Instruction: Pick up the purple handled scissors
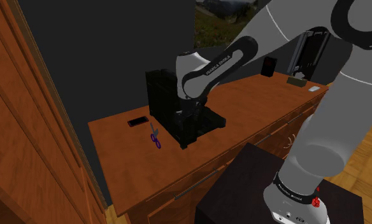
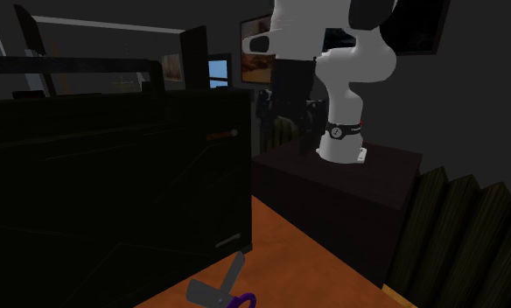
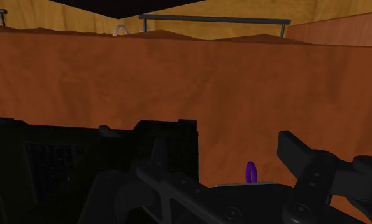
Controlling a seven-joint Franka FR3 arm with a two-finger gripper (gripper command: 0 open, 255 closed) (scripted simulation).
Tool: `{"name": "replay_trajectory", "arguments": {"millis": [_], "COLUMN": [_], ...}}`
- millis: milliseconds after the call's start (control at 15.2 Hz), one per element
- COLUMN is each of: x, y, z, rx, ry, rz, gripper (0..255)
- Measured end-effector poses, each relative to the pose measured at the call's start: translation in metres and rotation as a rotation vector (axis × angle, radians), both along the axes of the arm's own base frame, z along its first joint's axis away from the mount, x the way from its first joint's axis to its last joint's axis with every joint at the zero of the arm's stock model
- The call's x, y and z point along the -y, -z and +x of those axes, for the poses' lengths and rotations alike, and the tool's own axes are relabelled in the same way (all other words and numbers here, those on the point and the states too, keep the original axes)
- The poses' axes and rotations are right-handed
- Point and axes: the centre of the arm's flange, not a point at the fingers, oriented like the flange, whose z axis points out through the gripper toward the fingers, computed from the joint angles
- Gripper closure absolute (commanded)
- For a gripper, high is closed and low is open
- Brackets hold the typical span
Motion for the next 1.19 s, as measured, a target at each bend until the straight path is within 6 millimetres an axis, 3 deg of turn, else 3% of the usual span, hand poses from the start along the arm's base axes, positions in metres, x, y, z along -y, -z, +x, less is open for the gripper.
{"name": "replay_trajectory", "arguments": {"millis": [396, 660, 858, 924, 1056, 1188], "x": [-0.016, -0.025, -0.035, -0.042, -0.045, -0.046], "y": [0.057, 0.056, 0.072, 0.084, 0.128, 0.152], "z": [0.05, 0.076, 0.094, 0.097, 0.138, 0.146], "rx": [0.034, 0.018, -0.042, -0.043, 0.048, 0.075], "ry": [0.019, 0.244, 0.362, 0.341, 0.162, 0.077], "rz": [0.025, 0.011, -0.031, -0.034, 0.039, 0.063], "gripper": [0, 0, 0, 0, 0, 0]}}
